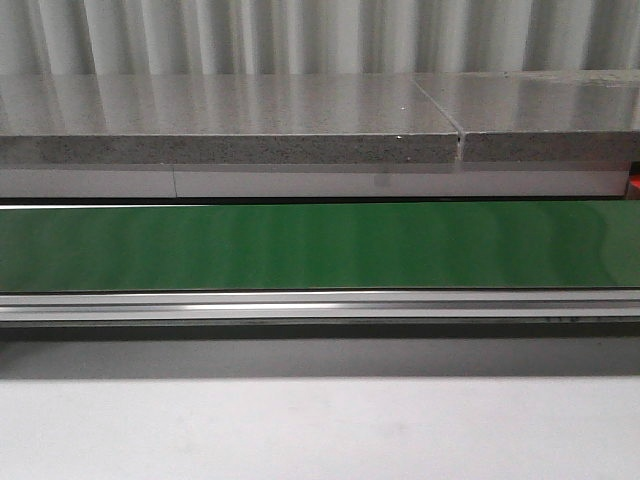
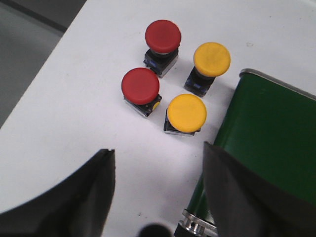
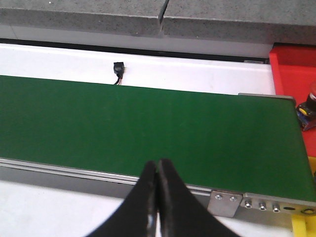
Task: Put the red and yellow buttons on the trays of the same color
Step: 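Move the left gripper over the remaining button cluster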
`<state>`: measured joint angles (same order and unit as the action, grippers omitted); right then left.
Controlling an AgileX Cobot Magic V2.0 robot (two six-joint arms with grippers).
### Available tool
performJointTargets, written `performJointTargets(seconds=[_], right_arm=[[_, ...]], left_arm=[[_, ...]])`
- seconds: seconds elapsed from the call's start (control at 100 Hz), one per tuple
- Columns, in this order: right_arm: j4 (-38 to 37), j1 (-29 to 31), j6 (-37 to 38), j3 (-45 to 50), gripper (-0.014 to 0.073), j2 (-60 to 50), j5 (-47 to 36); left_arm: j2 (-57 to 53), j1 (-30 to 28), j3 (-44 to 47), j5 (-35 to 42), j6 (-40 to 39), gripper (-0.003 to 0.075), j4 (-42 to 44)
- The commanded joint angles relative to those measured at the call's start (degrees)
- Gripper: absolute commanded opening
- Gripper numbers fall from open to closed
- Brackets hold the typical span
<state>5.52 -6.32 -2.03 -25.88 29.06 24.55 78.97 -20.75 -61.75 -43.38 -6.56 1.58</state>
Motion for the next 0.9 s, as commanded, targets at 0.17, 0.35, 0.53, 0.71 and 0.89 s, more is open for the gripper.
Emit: performJointTargets(seconds=[0.17,0.35,0.53,0.71,0.89], right_arm=[[-0.48,-0.10,-0.46,-1.35,-0.0068,-0.04,-4.20],[-0.48,-0.10,-0.46,-1.35,-0.0068,-0.04,-4.23],[-0.48,-0.10,-0.46,-1.35,-0.0068,-0.04,-4.23],[-0.48,-0.10,-0.46,-1.35,-0.0068,-0.04,-4.23],[-0.48,-0.10,-0.46,-1.35,-0.0068,-0.04,-4.23]], left_arm=[[7.87,-3.59,-9.08,-5.44,-3.47,0.0430,-2.35],[13.34,-5.74,-14.05,-6.98,-3.47,0.0420,-7.97],[18.81,-6.46,-18.95,-12.59,-4.51,0.0420,-8.47],[24.14,-6.46,-23.30,-16.52,-6.33,0.0420,-9.54],[27.25,-6.46,-25.71,-16.71,-8.03,0.0420,-9.82]])
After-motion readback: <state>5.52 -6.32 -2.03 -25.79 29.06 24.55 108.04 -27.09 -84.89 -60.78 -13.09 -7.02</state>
